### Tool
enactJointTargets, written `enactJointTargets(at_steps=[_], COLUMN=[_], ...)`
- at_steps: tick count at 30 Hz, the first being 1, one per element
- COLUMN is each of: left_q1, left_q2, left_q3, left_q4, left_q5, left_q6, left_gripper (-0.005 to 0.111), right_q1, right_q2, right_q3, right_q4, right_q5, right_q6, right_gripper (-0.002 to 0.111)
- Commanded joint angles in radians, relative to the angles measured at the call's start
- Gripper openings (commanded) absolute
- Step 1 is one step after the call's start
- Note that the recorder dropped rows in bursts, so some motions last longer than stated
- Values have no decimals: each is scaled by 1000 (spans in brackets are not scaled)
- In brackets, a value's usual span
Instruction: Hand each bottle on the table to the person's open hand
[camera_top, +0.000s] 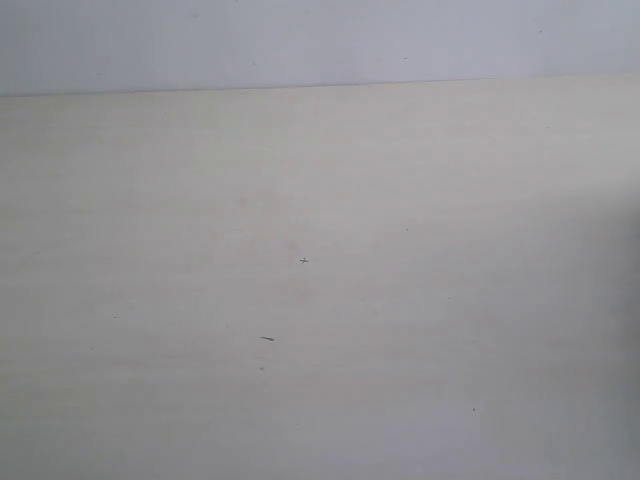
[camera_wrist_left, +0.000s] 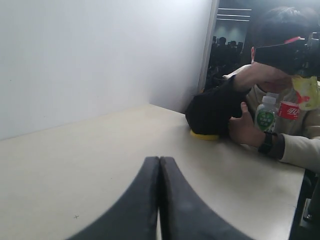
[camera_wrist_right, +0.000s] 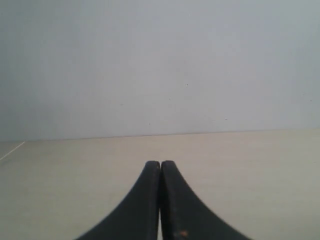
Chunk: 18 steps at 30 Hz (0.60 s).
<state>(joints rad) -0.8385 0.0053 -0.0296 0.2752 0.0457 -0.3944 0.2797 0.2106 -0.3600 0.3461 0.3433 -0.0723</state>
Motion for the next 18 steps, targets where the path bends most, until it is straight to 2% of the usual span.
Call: enactJointTargets(at_steps=[1, 13, 18], left_q1=[1, 1, 1], left_q2=[-5, -5, -5], left_q3=[2, 2, 2], left_q4=[3, 3, 3], left_q5=[-13, -13, -13], left_q6=[1, 1, 1], left_gripper=[0, 0, 0], right_q1=[-6, -6, -68], right_q2=[-5, -5, -87], right_q3=[3, 3, 93], right_q4=[3, -36, -117], right_q5=[0, -9, -105], right_q6=[-10, -37, -40], right_gripper=[1, 1, 1])
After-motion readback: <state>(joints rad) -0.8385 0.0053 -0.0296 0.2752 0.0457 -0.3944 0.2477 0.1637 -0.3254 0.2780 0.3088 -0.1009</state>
